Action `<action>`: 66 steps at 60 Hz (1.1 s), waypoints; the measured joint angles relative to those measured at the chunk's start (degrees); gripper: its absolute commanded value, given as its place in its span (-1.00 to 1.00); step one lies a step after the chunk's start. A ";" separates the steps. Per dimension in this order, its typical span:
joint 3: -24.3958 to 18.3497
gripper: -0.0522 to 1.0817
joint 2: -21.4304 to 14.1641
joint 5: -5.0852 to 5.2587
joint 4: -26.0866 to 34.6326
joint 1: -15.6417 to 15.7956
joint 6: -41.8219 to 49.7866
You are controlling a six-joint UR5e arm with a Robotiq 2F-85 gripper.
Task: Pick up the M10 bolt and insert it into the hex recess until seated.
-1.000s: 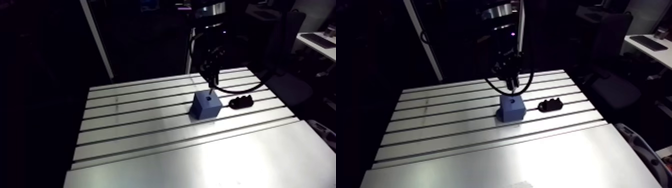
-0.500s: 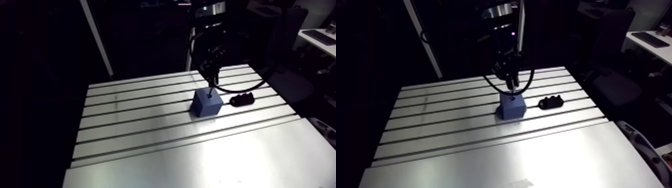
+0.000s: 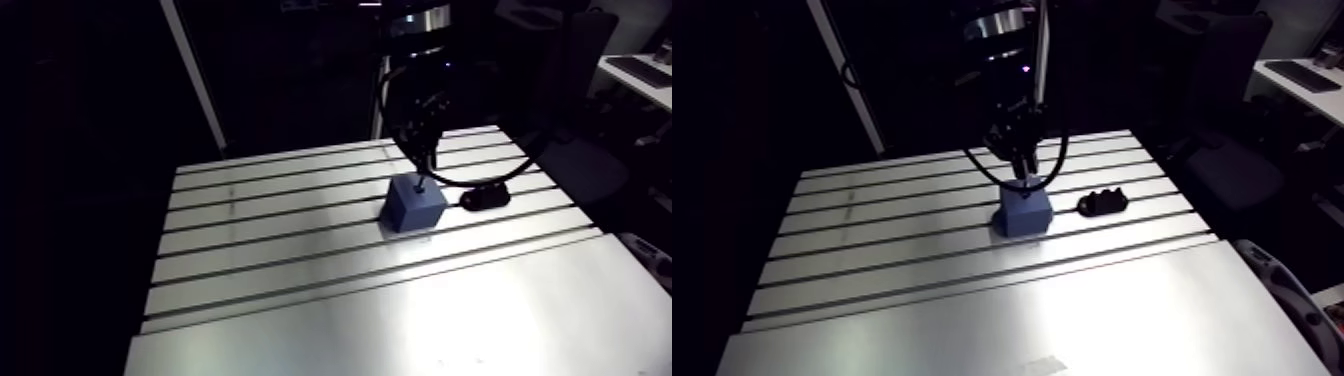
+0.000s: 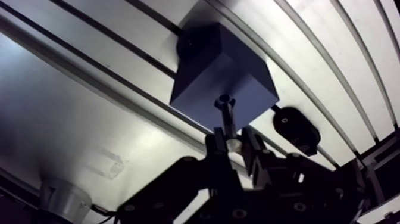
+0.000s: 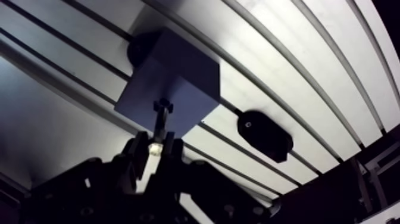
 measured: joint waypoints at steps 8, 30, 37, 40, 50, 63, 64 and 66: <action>0.01 0.95 0.15 0.01 -0.15 0.00 0.01; -0.08 0.95 0.47 0.04 -0.43 0.00 0.01; -0.07 0.95 0.53 0.07 -0.52 0.01 0.00; -0.04 0.95 0.54 0.08 -0.52 0.02 -0.02; 0.08 0.95 0.57 0.10 -0.52 0.06 -0.06; 0.18 0.95 0.58 0.10 -0.57 0.09 -0.07; 0.18 0.95 0.58 0.10 -0.57 0.08 -0.07; 0.20 0.95 0.60 0.09 -0.58 0.08 -0.07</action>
